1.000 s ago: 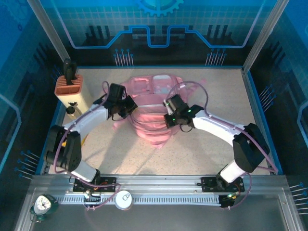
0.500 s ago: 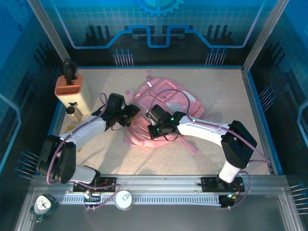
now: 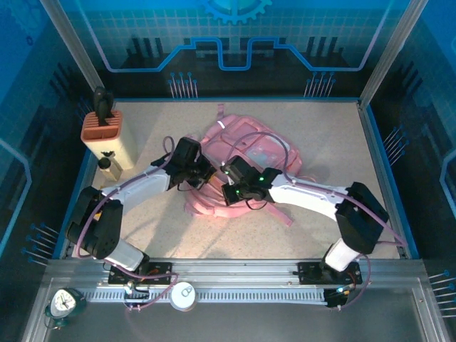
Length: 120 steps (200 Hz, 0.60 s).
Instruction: Pack the student bag
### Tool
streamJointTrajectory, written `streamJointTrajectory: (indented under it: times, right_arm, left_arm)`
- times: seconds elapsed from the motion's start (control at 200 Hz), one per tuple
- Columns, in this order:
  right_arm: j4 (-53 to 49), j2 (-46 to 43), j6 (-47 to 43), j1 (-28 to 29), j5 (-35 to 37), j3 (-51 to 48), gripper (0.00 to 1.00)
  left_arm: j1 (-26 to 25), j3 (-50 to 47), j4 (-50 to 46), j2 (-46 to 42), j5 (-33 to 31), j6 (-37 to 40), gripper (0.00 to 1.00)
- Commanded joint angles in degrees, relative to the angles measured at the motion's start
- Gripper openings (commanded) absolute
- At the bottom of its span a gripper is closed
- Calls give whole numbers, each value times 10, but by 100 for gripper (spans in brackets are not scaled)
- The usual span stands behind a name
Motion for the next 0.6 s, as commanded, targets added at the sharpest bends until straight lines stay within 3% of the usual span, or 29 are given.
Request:
streamJointTrajectory:
  times: [0.0, 0.095, 0.3, 0.385, 0.485, 0.595]
  right_arm:
    - [-101, -49, -4, -50, 16, -57, 0]
    - [-115, -60, -25, -86, 20, -65, 0]
    - [-145, -42, -50, -89, 47, -26, 0]
    - [-135, -47, -56, -90, 29, -13, 23]
    - [-116, -76, -70, -92, 25, -1, 38]
    - [-100, -118, -82, -135, 74, 6, 75]
  left_arm:
    - [71, 36, -54, 5, -82, 86, 0]
    - [78, 59, -92, 14, -93, 120, 0]
    - [79, 59, -74, 18, -63, 120, 0]
    - [71, 59, -74, 15, -55, 129, 0]
    - [70, 62, -95, -2, -50, 162, 38]
    - [76, 61, -132, -52, -88, 226, 75]
